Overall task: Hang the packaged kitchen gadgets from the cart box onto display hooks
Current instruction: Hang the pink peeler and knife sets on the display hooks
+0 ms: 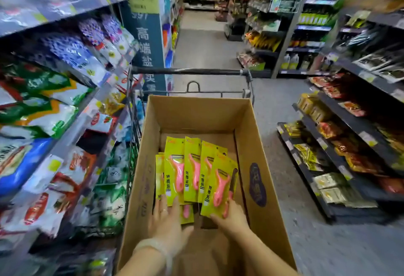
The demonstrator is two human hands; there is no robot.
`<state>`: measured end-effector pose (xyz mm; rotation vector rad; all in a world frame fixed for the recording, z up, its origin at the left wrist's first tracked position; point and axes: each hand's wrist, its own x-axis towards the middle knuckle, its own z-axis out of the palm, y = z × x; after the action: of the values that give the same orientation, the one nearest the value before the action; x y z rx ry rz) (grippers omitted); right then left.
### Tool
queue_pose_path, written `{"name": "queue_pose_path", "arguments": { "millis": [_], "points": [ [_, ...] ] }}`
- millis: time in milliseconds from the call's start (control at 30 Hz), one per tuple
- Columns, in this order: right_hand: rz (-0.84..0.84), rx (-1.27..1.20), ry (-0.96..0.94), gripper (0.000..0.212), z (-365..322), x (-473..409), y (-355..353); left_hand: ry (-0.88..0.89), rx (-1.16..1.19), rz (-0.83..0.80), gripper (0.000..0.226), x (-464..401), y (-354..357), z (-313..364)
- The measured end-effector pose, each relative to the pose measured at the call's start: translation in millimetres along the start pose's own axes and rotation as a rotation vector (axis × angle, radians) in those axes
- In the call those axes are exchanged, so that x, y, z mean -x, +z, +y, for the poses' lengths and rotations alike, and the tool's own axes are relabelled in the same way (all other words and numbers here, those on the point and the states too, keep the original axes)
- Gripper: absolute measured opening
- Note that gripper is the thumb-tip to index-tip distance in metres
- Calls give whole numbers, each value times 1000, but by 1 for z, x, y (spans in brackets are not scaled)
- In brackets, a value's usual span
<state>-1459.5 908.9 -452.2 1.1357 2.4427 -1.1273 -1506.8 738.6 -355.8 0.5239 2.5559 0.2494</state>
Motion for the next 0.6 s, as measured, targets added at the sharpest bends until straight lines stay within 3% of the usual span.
{"name": "queue_pose_path", "arguments": {
  "millis": [200, 433, 500, 600],
  "points": [
    [112, -99, 111, 89, -26, -46, 13, 46, 126, -10, 71, -44, 5, -13],
    [171, -269, 309, 103, -41, -68, 21, 73, 341, 18, 66, -68, 2, -16],
    [196, -278, 238, 100, -49, -57, 17, 70, 407, 42, 69, -72, -2, -13],
    [192, -189, -48, 97, -76, -26, 7, 26, 668, 79, 79, -74, -22, 3]
  ]
}}
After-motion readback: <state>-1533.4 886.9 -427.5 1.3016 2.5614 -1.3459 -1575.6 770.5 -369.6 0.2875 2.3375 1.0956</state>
